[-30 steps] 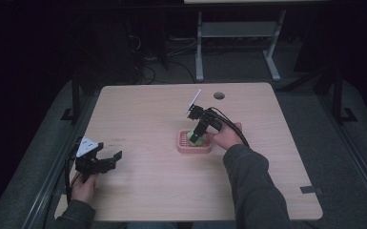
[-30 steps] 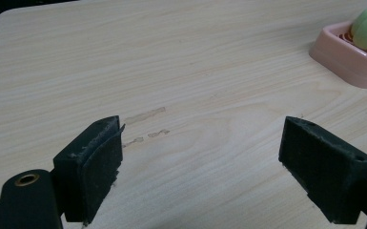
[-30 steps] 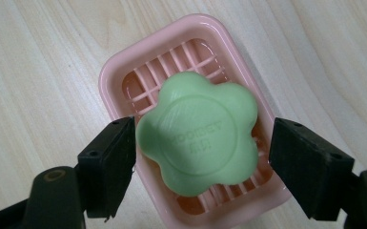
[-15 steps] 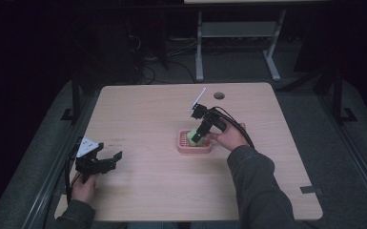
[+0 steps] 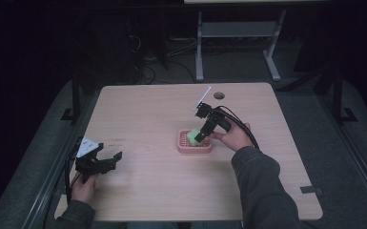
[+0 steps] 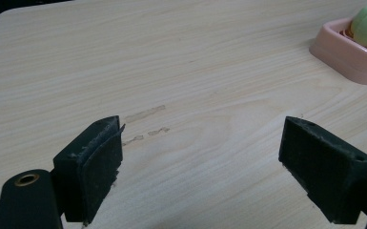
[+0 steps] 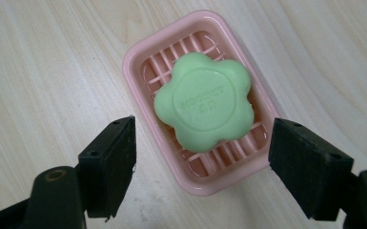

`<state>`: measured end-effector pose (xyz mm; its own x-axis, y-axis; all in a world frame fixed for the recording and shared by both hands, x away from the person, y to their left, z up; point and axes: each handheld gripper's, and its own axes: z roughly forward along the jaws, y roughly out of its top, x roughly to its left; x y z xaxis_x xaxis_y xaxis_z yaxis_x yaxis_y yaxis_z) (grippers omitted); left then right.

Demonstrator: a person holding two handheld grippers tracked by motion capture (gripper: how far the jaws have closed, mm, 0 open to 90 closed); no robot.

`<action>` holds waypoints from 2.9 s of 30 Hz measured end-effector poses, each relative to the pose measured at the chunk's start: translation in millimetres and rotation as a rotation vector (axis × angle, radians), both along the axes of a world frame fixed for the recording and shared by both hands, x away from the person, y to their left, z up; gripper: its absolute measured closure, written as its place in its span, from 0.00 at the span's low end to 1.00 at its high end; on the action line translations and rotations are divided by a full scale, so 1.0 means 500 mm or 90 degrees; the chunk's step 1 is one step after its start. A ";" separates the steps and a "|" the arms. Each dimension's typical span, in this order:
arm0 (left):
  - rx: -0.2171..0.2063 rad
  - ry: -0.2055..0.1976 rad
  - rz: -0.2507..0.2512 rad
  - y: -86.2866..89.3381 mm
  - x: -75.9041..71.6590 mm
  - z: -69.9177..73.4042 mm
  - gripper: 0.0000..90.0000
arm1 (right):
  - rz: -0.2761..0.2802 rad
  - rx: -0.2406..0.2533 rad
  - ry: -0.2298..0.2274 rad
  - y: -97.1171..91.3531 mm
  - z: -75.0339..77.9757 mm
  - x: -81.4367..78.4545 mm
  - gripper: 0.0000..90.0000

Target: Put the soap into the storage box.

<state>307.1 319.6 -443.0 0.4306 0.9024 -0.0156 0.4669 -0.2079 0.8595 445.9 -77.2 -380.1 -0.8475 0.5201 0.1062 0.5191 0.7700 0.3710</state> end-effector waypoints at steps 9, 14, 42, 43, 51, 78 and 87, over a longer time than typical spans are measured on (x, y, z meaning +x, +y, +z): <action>0.000 0.000 -0.001 -0.001 0.000 0.000 0.16 | -0.011 0.008 0.004 -0.024 -0.008 -0.007 0.27; 0.001 0.000 -0.001 0.000 -0.001 0.000 0.16 | -0.013 0.009 0.004 -0.031 -0.003 -0.012 0.27; 0.006 0.003 -0.004 -0.003 -0.002 -0.001 0.16 | -0.038 0.016 0.000 -0.112 0.002 -0.056 0.27; 0.008 0.004 -0.005 -0.002 -0.002 0.000 0.16 | -0.038 0.017 0.000 -0.115 0.002 -0.059 0.27; 0.008 0.005 -0.006 -0.003 -0.002 -0.001 0.16 | -0.042 0.011 0.005 -0.134 -0.005 -0.074 0.27; 0.010 0.004 -0.008 -0.004 -0.002 -0.002 0.16 | -0.059 0.019 0.013 -0.198 -0.043 -0.144 0.27; 0.014 0.002 -0.010 -0.004 -0.003 -0.002 0.16 | -0.070 0.030 0.008 -0.223 -0.057 -0.172 0.26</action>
<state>305.7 317.4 -444.0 0.4444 0.8958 0.0024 0.4666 -0.2337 0.8530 360.1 -188.8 -408.6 -0.7844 0.6036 0.1427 0.6038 0.6905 0.3982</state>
